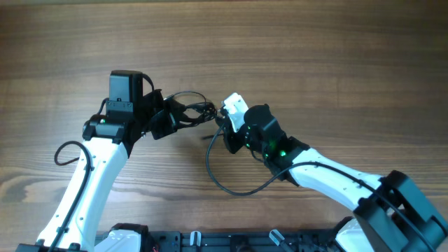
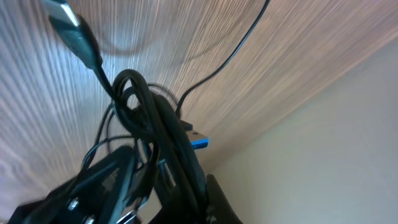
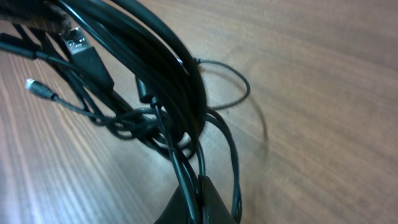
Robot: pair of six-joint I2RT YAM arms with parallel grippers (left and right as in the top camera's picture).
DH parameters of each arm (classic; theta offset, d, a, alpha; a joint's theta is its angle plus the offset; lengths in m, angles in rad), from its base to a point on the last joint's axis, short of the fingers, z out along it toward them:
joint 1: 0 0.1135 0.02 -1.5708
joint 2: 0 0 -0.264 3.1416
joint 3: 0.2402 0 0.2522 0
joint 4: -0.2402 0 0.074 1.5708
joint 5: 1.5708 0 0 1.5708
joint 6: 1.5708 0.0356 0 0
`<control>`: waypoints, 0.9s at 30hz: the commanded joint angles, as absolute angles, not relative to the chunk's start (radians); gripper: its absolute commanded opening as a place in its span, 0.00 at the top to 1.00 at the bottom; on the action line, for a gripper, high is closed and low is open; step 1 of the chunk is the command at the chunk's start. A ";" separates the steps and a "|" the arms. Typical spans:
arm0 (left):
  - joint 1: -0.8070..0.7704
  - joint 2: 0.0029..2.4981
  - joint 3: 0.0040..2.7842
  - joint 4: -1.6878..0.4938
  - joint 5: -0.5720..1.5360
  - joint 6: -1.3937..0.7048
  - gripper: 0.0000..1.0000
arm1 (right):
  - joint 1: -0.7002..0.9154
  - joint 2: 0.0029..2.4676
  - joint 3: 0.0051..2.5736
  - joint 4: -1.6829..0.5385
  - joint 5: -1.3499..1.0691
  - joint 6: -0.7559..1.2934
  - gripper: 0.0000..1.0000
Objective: Untangle cables
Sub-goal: 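Return the right gripper to the bundle and grasp another strand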
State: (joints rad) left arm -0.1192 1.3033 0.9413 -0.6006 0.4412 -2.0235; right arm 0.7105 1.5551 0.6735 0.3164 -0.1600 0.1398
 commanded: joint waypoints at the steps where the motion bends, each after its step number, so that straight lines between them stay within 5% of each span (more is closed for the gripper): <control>1: -0.123 1.298 0.948 -0.606 0.288 -2.001 0.96 | 0.707 1.373 0.673 0.253 -0.177 0.269 0.96; 10: -0.122 1.298 0.948 -0.620 0.241 -1.997 0.96 | 0.686 1.007 0.673 -0.074 0.070 0.268 0.96; 13: -0.122 1.298 0.948 -0.621 0.241 -1.997 0.96 | 0.686 1.006 0.673 -0.221 0.222 0.431 0.96; 19: -0.123 1.298 0.948 -0.621 0.241 -1.997 0.96 | 0.686 1.061 0.673 -0.422 0.304 0.805 0.57; 22: -0.123 1.298 0.948 -0.622 0.242 -1.996 0.96 | 0.686 1.101 0.673 -0.387 0.287 0.885 0.00; 24: -0.123 1.298 0.948 -0.622 0.245 -1.996 0.96 | 0.686 1.114 0.673 -0.286 0.195 0.745 0.00; 27: -0.123 1.298 0.948 -0.621 0.275 -1.996 0.96 | 0.686 1.159 0.673 -0.055 -0.171 0.188 0.00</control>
State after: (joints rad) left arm -0.1226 1.3033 0.9417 -0.6235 0.2588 -2.0171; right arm 0.6849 1.1156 0.6609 -0.1719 0.1516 0.6449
